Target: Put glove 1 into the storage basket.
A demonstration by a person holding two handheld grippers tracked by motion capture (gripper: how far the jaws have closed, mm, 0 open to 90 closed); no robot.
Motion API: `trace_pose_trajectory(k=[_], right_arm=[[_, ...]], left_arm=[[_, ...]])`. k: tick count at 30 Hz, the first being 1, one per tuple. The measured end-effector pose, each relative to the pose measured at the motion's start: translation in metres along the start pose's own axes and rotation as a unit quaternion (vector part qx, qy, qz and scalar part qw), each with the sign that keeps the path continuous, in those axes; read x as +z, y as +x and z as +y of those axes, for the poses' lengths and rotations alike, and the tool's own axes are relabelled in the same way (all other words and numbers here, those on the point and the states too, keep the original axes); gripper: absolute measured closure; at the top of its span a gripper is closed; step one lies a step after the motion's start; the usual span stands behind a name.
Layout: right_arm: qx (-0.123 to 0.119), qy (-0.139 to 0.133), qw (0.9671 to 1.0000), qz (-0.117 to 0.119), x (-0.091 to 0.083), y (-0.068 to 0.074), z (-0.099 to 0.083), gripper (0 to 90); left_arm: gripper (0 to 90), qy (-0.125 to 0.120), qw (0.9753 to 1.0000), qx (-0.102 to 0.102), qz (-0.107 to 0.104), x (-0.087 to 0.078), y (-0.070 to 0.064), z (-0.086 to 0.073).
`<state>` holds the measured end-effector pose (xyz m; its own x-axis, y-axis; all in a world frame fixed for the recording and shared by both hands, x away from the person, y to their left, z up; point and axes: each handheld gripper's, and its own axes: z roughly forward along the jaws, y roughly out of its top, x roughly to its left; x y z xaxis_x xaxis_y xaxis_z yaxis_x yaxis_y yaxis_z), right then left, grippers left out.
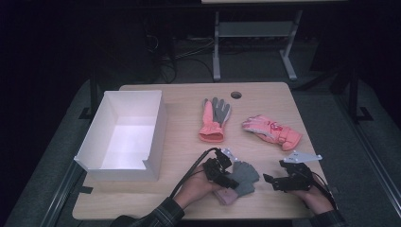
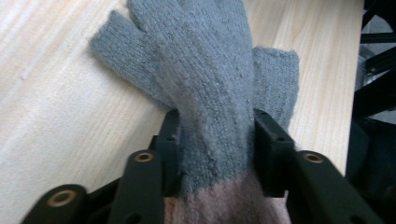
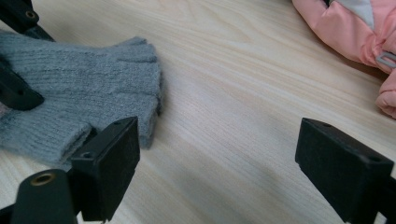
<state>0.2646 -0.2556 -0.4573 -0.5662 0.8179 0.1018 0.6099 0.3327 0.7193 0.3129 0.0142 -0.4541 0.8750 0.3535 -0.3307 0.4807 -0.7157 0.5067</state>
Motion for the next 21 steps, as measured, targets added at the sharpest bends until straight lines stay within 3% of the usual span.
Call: trace_pose_trajectory(k=[12, 21], right_arm=[[-0.003, -0.006, 1.0000, 0.003, -0.002, 0.001, 0.001, 13.5], [0.000, -0.006, 1.0000, 0.002, -0.002, 0.000, 0.000, 13.5]], left_arm=[[66.8, -0.008, 0.9994, -0.018, -0.030, -0.007, 0.005, 0.001], [67.0, -0.015, 0.9991, -0.013, -0.037, -0.020, 0.002, 0.004]])
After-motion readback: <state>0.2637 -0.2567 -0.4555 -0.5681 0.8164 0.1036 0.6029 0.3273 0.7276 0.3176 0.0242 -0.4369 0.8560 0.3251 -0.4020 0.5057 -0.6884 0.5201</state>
